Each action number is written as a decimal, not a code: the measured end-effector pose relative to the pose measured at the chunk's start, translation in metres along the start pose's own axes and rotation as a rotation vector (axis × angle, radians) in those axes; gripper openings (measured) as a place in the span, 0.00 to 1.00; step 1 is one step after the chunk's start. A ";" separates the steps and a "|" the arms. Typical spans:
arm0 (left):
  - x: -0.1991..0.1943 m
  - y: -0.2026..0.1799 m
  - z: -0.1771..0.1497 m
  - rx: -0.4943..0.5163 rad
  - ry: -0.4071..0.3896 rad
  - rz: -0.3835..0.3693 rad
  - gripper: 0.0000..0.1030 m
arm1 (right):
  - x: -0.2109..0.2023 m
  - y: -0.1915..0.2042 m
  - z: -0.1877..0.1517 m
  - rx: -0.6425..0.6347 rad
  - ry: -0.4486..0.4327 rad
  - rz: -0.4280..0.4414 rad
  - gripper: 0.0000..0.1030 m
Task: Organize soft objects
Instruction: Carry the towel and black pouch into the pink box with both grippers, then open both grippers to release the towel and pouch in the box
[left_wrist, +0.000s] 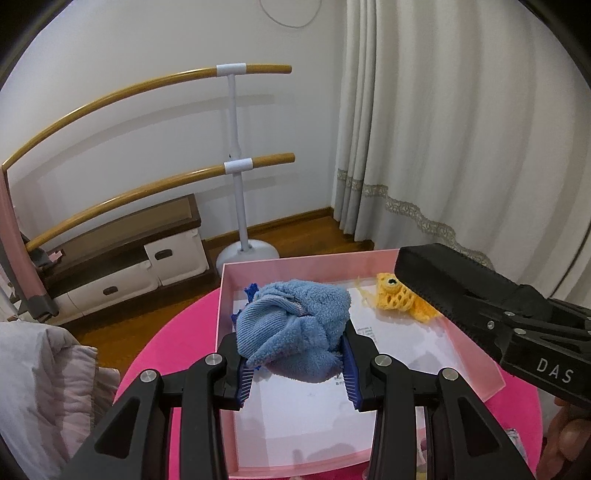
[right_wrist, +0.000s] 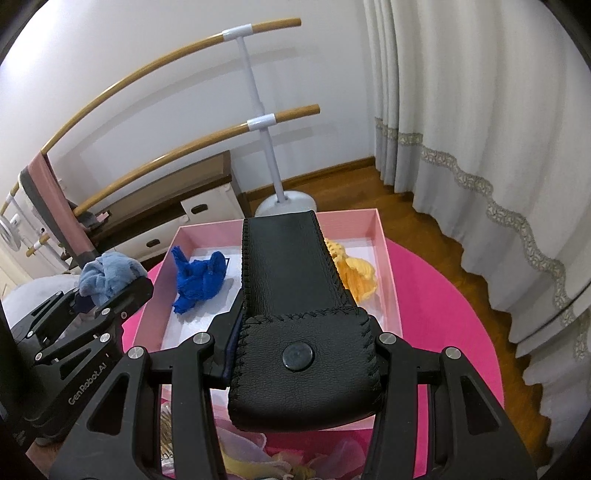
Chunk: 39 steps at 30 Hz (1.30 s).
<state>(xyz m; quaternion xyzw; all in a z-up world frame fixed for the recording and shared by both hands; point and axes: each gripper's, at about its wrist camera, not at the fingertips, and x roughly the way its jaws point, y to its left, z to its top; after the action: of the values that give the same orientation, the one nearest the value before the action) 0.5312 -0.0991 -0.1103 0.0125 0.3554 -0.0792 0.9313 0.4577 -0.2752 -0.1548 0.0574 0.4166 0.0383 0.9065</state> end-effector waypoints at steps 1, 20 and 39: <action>0.002 0.001 0.001 -0.001 0.002 -0.001 0.35 | 0.001 -0.001 0.000 0.001 0.003 -0.001 0.42; 0.007 0.004 -0.012 0.010 -0.009 0.047 0.82 | 0.018 0.001 -0.002 0.023 0.032 -0.023 0.75; -0.085 0.024 -0.065 -0.020 -0.115 0.099 0.99 | -0.057 -0.002 -0.027 0.061 -0.105 -0.026 1.00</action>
<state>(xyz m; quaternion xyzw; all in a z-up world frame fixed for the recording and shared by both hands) 0.4298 -0.0584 -0.1034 0.0161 0.3011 -0.0300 0.9530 0.4001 -0.2818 -0.1293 0.0815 0.3702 0.0109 0.9253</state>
